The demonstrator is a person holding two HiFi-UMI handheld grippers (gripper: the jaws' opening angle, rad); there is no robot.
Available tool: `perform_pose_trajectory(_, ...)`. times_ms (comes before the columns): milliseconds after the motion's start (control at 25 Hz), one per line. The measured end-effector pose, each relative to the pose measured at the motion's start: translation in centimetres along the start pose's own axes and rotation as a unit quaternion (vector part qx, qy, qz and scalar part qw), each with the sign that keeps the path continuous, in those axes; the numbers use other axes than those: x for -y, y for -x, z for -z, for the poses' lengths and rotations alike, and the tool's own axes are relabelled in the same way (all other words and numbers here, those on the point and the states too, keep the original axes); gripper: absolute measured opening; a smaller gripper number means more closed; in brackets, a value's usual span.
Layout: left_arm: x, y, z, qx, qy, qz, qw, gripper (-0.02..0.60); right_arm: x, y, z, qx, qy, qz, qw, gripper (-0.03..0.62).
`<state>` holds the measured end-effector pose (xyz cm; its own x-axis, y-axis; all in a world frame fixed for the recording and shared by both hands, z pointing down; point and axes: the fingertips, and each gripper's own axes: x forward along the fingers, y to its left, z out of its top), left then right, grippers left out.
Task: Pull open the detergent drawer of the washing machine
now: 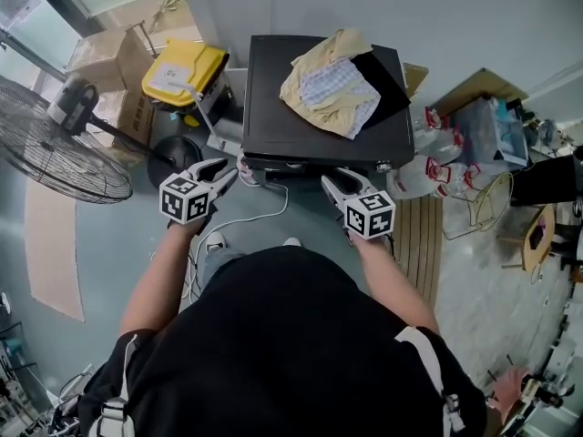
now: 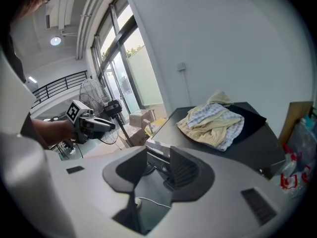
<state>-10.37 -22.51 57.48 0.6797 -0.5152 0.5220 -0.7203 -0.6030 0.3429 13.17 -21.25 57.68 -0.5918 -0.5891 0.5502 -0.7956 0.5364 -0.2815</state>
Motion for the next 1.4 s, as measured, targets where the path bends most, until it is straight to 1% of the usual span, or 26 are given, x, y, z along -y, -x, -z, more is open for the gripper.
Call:
perform_pose_trajectory(120, -0.7, -0.7, 1.4, -0.017, 0.002, 0.010, 0.9998, 0.146, -0.2, -0.5, 0.5, -0.008, 0.002, 0.003, 1.000, 0.147)
perform_pose_trajectory(280, -1.8, -1.2, 2.8, -0.034, 0.005, 0.014, 0.9993, 0.146, -0.4, -1.2, 1.1, -0.016, 0.000, 0.009, 1.000, 0.147)
perform_pose_trajectory(440, -2.7, -2.1, 4.0, -0.052, 0.003, 0.016, 0.9985, 0.146, -0.1, -2.2, 1.8, -0.020, -0.010, 0.016, 1.000, 0.147)
perform_pose_trajectory(640, -3.4, -3.4, 5.5, -0.075, 0.010, 0.023, 0.9969, 0.146, 0.3, -3.5, 2.9, -0.029, -0.024, 0.018, 0.999, 0.147)
perform_pose_trajectory(880, -4.1, -5.0, 6.5, -0.092, 0.012, 0.029, 0.9952, 0.146, 0.7, -4.9, 4.6, -0.048, -0.028, 0.018, 0.998, 0.147)
perform_pose_trajectory(1120, -5.3, -6.8, 7.9, -0.104, 0.039, 0.034, 0.9933, 0.146, 1.3, -6.6, 5.7, -0.061, -0.037, 0.020, 0.997, 0.147)
perform_pose_trajectory(1400, -6.4, -8.2, 8.9, -0.117, 0.051, 0.035, 0.9912, 0.146, 2.0, -8.5, 7.2, -0.078, -0.051, 0.022, 0.995, 0.147)
